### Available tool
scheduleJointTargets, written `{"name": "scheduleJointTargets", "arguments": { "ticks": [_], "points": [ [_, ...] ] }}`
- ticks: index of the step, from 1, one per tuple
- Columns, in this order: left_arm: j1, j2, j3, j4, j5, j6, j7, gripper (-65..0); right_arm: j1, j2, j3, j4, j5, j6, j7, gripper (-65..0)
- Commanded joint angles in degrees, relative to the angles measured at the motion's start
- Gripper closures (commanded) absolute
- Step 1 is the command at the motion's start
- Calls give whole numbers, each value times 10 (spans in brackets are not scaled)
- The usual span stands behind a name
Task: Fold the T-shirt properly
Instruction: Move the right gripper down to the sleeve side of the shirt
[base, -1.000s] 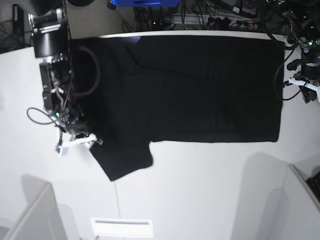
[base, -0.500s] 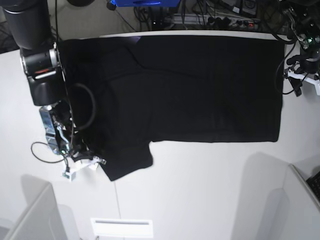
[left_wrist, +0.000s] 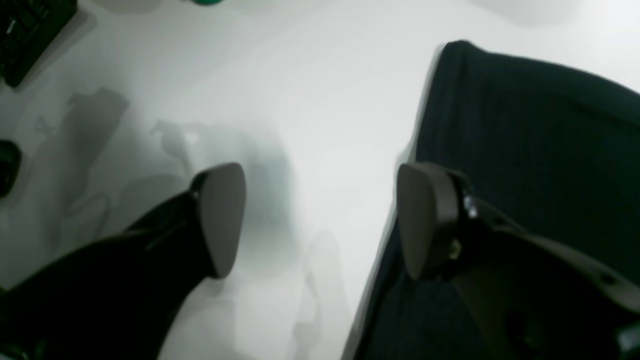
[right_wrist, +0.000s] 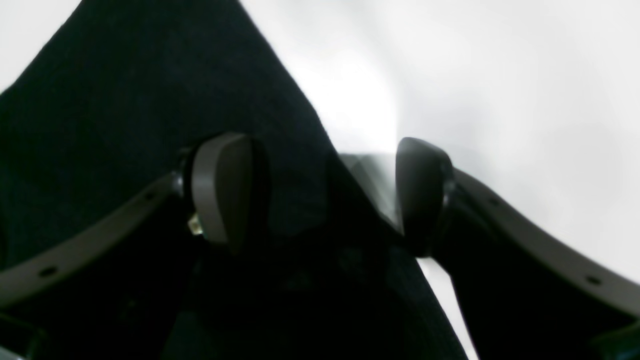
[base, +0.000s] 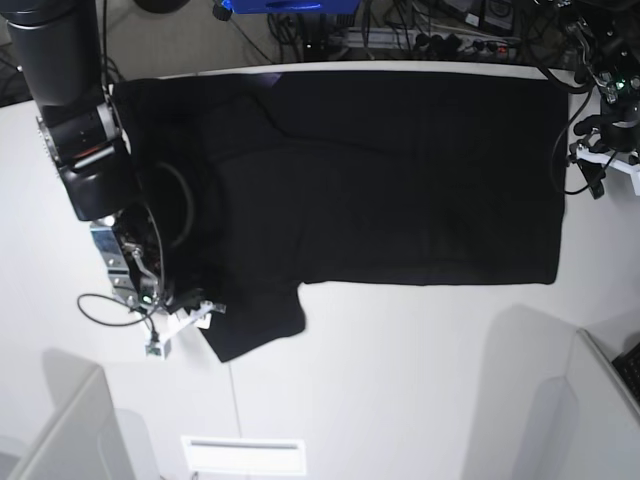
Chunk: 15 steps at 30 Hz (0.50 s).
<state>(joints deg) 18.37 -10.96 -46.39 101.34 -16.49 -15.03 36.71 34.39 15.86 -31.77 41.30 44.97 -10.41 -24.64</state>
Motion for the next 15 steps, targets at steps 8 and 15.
{"name": "scheduleJointTargets", "arguments": {
  "ticks": [8, 15],
  "points": [
    [-52, -13, 0, -43, 3, 3, -13, -467, 12, 2, -11, 3, 9, 3, -12, -195],
    [-126, -46, 24, -96, 4, 3, 23, -467, 12, 2, -5, 3, 12, 3, -12, 0]
  ]
}}
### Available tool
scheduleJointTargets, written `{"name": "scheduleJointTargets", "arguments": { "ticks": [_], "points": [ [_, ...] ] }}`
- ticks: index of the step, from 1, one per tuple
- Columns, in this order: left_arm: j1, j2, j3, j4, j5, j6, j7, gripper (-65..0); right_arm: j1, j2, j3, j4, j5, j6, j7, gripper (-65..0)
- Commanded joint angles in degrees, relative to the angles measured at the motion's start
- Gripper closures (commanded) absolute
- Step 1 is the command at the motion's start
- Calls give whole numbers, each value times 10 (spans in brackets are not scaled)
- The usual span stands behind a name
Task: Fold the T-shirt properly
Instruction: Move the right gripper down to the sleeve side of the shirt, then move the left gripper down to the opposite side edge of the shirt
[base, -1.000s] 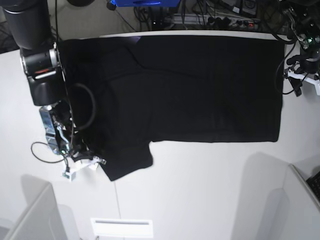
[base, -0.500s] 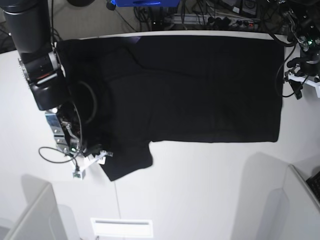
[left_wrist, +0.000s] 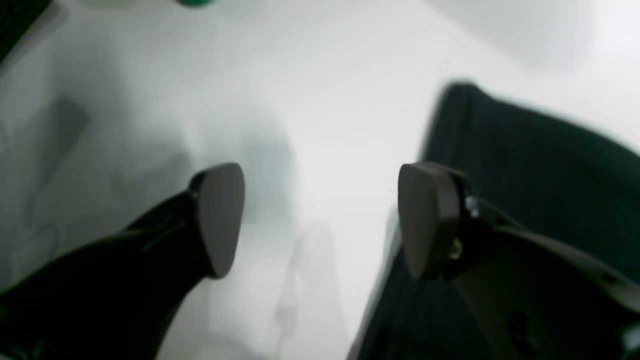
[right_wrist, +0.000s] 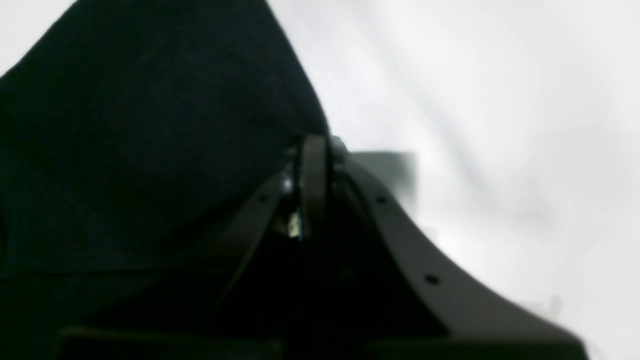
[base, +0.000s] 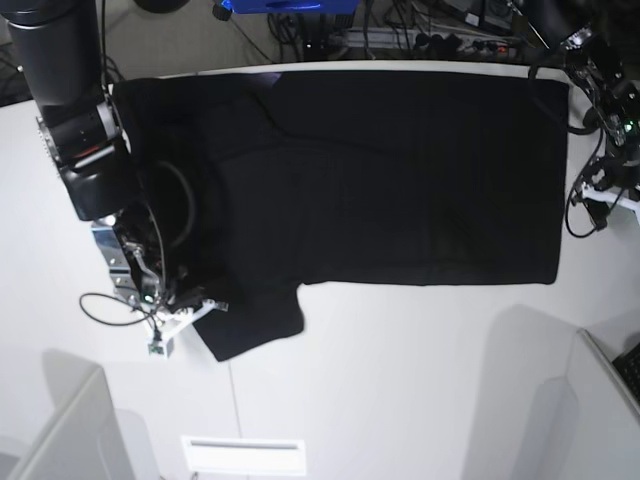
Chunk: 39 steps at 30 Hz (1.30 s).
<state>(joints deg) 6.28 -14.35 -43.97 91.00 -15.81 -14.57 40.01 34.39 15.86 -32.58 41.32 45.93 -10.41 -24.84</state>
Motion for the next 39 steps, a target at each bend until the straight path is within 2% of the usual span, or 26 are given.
{"name": "scheduleJointTargets", "arguments": {
  "ticks": [1, 9, 18, 24, 32, 36, 39],
  "points": [
    [-15, -18, 8, -1, -3, -2, -7, -467, 12, 2, 3, 3, 3, 3, -10, 0],
    [-106, -56, 68, -124, -3, -2, -5, -459, 12, 1, 3, 3, 3, 3, -10, 0],
    [-185, -61, 87, -221, -2, -1, -6, -457, 12, 1, 3, 3, 3, 3, -10, 0],
    [-233, -83, 163, -285, -2, 0, -8, -457, 12, 1, 3, 3, 3, 3, -10, 0],
    [-292, -86, 174, -387, -2, 0, -8, -457, 12, 1, 3, 3, 4, 3, -10, 0],
    [-305, -83, 176, -426, -2, 0, -38, -457, 12, 1, 3, 3, 4, 3, -10, 0],
    [-306, -84, 226, -452, -2, 0, -61, -457, 12, 1, 3, 4, 4, 3, -10, 0]
  ]
}}
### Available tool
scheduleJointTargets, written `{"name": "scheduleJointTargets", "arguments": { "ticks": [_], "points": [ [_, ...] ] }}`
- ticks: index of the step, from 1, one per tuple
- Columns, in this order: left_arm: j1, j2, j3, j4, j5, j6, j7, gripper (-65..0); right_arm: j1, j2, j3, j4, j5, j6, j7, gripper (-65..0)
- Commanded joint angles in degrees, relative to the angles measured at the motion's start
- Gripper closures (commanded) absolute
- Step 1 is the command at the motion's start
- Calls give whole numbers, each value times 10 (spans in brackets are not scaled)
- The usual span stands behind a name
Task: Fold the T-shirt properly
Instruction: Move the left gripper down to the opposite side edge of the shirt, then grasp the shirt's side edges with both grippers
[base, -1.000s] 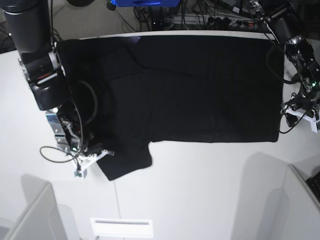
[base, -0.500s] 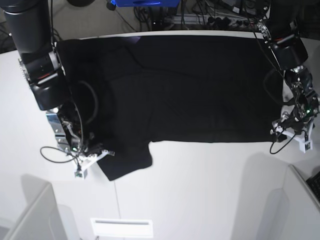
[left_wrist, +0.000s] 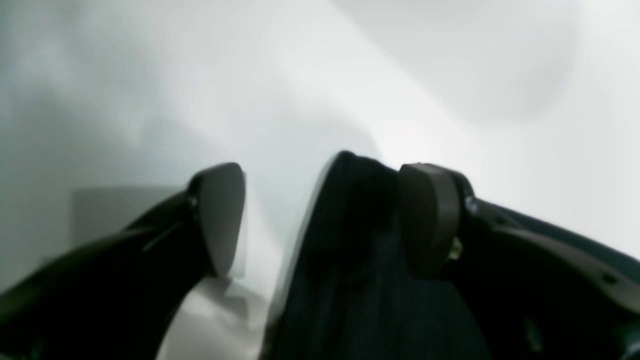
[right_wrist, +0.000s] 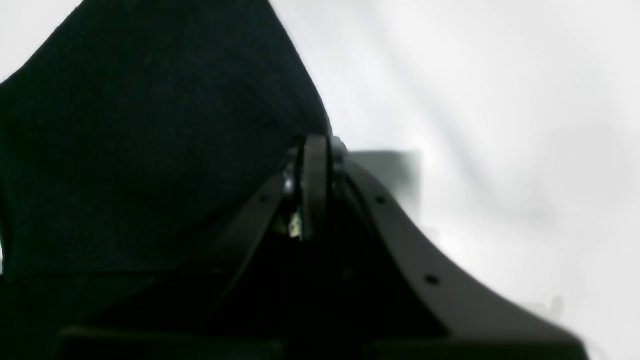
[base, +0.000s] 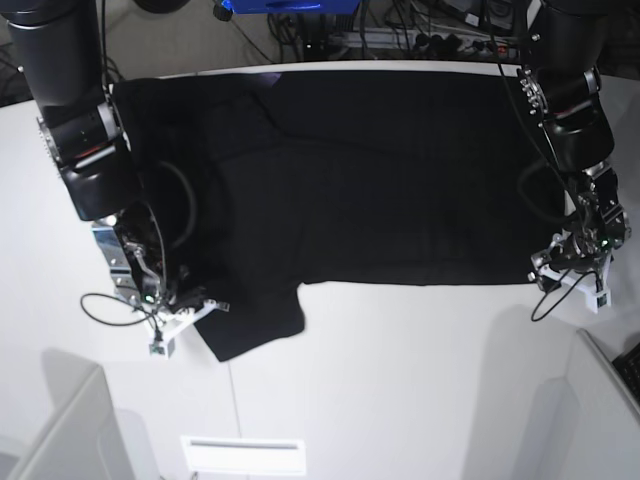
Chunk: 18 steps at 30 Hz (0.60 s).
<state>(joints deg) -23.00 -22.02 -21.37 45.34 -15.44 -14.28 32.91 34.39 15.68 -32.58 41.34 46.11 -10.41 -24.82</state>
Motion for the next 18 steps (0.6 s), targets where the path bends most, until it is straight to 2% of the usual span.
{"name": "scheduleJointTargets", "arguments": {
  "ticks": [1, 4, 12, 14, 18],
  "points": [
    [-13, -8, 22, 0, -6, -3, 3, -457, 12, 3, 3, 4, 2, 3, -11, 0],
    [-13, -7, 47, -18, -10, -2, -12, -457, 12, 3, 3, 4, 2, 3, -11, 0],
    [-6, -5, 34, -30, -10, -2, -12, -444, 12, 3, 3, 4, 2, 3, -11, 0],
    [-6, -5, 36, -31, -10, -2, -12, -385, 12, 3, 3, 4, 2, 3, -11, 0],
    [-5, -5, 37, -32, -11, -2, -12, -143, 11, 3, 4, 4, 2, 3, -9, 0]
  ]
}}
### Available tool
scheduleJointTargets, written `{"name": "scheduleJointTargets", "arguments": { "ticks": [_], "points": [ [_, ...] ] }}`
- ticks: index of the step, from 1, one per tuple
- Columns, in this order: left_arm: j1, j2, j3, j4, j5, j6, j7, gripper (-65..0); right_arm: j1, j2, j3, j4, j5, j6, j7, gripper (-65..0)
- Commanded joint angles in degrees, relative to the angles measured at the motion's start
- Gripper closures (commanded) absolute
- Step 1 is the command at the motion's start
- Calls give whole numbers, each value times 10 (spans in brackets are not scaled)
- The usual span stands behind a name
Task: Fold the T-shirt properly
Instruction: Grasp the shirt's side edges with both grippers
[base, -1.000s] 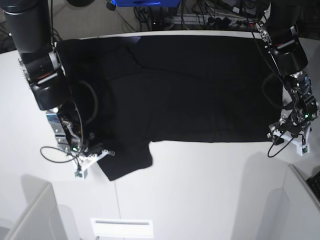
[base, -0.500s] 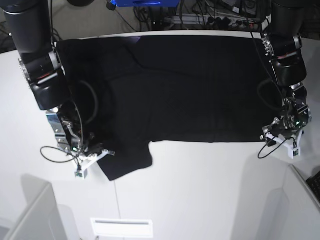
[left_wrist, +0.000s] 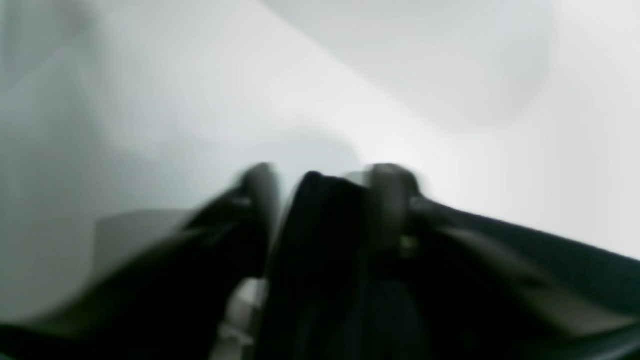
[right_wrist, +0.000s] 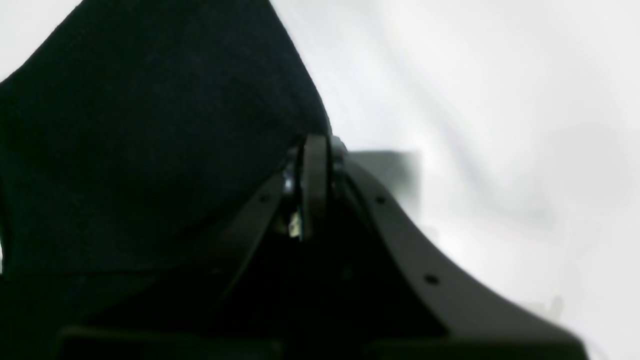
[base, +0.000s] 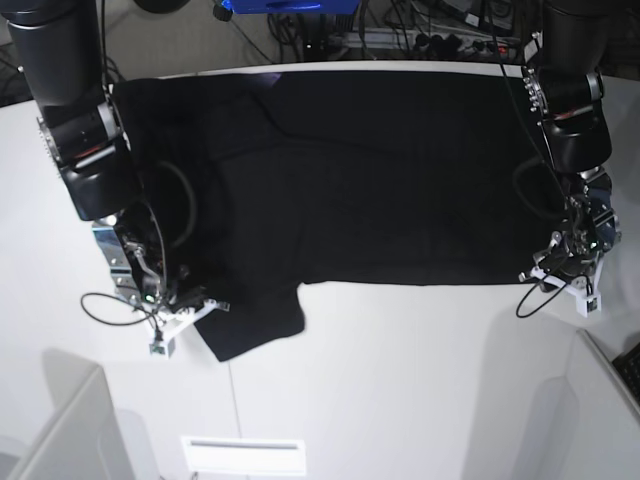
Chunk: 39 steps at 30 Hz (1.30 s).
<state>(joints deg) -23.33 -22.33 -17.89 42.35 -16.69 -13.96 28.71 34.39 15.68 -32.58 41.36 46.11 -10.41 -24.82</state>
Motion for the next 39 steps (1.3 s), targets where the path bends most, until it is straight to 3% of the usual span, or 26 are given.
{"name": "scheduleJointTargets", "arguments": {
  "ticks": [1, 3, 9, 19, 25, 31, 39],
  "points": [
    [-2, -2, 2, 1, 1, -5, 30, -89, 11, 3, 4, 4, 2, 3, -8, 0],
    [-2, -2, 2, 1, 1, -5, 30, 0, 11, 3, 4, 4, 2, 3, -8, 0],
    [8, -1, -2, 30, 0, -5, 30, 0, 9, 4, 4, 8, 2, 3, -6, 0],
    [67, 0, -4, 156, 0, -5, 30, 0, -50, 8, 109, 107, -2, 3, 9, 0],
    [81, 0, -7, 200, -2, -5, 31, 0, -61, 8, 115, 127, -2, 2, 8, 0],
    [125, 3, -43, 264, -66, -5, 32, 0, -78, 8, 116, 141, -2, 2, 9, 0],
    [174, 6, -49, 317, -73, -6, 32, 0, -109, 24, 119, 210, -2, 1, 9, 0]
  ]
}}
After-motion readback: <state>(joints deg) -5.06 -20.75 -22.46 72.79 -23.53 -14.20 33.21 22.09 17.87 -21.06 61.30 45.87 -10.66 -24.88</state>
